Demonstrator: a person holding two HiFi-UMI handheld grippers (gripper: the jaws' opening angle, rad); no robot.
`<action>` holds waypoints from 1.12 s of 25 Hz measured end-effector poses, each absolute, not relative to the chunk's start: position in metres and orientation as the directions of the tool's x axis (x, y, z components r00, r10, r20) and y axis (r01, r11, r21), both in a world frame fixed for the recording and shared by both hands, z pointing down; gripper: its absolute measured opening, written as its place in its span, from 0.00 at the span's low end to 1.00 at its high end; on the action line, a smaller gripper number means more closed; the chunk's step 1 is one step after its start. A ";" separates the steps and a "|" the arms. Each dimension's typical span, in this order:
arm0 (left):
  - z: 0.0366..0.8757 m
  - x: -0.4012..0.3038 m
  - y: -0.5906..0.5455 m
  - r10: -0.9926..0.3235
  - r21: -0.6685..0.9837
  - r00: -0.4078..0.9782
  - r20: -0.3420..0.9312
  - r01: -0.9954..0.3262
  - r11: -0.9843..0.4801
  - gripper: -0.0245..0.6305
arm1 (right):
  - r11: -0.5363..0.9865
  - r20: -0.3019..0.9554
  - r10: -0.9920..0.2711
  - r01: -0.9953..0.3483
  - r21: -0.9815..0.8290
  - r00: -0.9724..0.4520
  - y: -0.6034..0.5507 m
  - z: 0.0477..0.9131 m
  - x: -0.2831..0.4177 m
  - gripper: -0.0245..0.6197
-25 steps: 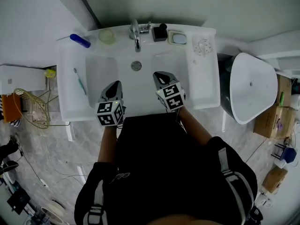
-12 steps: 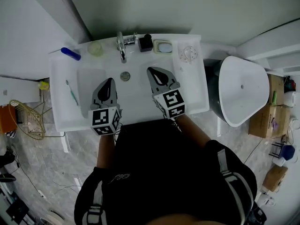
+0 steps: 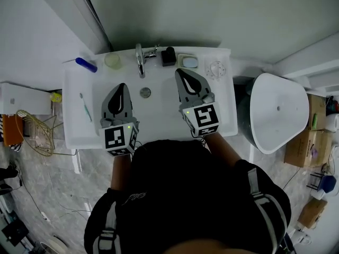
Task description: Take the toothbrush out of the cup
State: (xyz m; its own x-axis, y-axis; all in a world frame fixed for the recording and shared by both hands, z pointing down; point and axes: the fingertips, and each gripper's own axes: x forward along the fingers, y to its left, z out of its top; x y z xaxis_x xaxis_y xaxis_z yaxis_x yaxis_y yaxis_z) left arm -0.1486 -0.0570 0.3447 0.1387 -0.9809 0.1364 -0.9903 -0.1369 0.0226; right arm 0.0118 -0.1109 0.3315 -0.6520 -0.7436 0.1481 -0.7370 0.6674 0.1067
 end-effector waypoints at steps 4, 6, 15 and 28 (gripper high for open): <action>0.337 -0.149 -0.059 -0.984 0.004 0.130 0.121 -0.991 -0.131 0.04 | 0.660 0.137 -0.751 -0.744 0.106 -0.646 -0.115 0.327 0.016 0.05; 0.336 -0.150 -0.058 -0.984 -0.002 0.125 0.124 -0.992 -0.127 0.04 | 0.659 0.137 -0.752 -0.746 0.100 -0.645 -0.115 0.328 0.017 0.05; 0.348 -0.148 -0.051 -0.982 0.009 0.127 0.138 -0.992 -0.127 0.04 | 0.660 0.145 -0.750 -0.746 0.090 -0.646 -0.110 0.337 0.020 0.05; 0.357 -0.150 -0.055 -0.978 0.009 0.128 0.164 -0.992 -0.129 0.04 | 0.649 0.175 -0.758 -0.754 0.106 -0.628 -0.112 0.345 0.025 0.05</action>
State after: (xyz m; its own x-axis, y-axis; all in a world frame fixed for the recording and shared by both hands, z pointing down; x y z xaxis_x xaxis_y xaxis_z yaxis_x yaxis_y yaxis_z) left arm -0.1497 -0.0553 0.3569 0.1283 -0.9781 0.1641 -0.9917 -0.1286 0.0091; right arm 0.0248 -0.1121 0.3453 -0.6279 -0.7583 0.1751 -0.7537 0.6486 0.1061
